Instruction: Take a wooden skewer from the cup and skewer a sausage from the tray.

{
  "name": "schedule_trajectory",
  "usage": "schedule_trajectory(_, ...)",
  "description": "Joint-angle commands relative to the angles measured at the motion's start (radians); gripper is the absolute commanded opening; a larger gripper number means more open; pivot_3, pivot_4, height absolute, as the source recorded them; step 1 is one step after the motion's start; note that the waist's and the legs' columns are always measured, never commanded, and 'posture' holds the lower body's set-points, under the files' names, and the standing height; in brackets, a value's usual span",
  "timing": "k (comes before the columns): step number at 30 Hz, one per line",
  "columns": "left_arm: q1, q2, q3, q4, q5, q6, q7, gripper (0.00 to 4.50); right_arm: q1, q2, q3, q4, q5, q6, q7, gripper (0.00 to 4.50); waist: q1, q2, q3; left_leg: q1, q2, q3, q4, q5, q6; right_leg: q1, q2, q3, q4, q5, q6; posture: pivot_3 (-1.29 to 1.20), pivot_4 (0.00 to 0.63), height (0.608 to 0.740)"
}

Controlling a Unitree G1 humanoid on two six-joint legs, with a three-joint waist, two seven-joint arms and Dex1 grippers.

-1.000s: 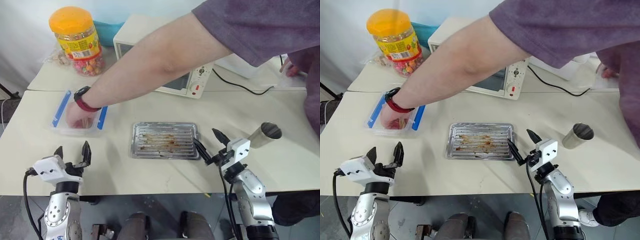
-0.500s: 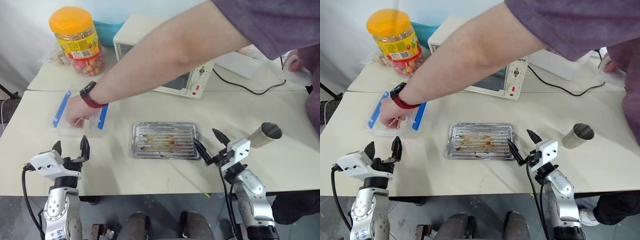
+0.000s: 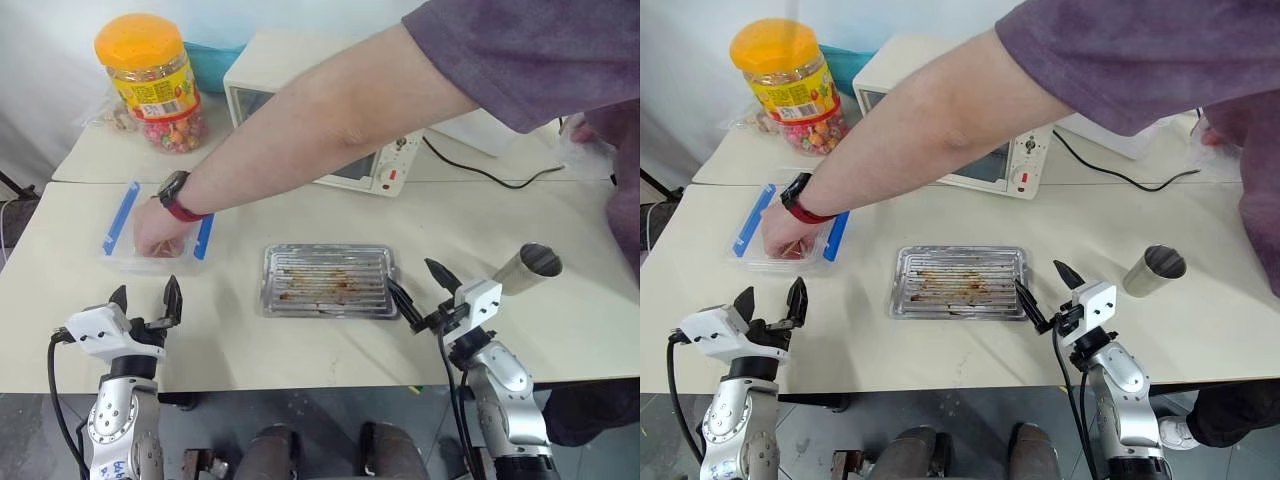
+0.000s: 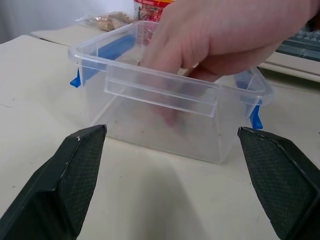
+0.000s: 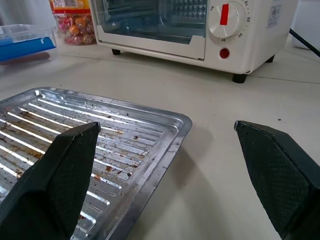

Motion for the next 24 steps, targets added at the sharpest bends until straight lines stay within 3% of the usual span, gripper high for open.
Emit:
schedule_trajectory(1,-0.012,0.017,0.014,-0.001,-0.001,-0.026,-0.008,4.46,-0.015,-0.003,-0.010,-0.009,0.008,-0.017,-0.003,4.50,0.001,0.000,0.000,0.000,0.000,0.000,0.000,0.000,0.000,0.000,0.000,0.000,0.000,0.000,0.000,0.00,0.150,0.740)
schedule_trajectory(15,0.010,0.026,0.044,-0.023,-0.096,-0.040,-0.062,4.46,-0.003,0.006,-0.031,-0.013,0.013,-0.042,-0.018,4.50,0.000,0.000,0.000,0.000,0.000,0.001,0.000,0.000,0.000,0.000,0.000,0.000,0.000,0.000,0.000,0.00,0.150,0.740)
schedule_trajectory(24,0.030,0.055,-0.028,-0.042,-0.051,-0.016,-0.109,4.46,0.107,-0.033,-0.044,-0.077,-0.019,-0.084,-0.021,4.50,0.000,0.000,0.000,0.000,0.000,0.002,0.000,0.000,0.000,0.000,0.000,0.001,0.000,0.000,0.000,0.00,0.150,0.740)
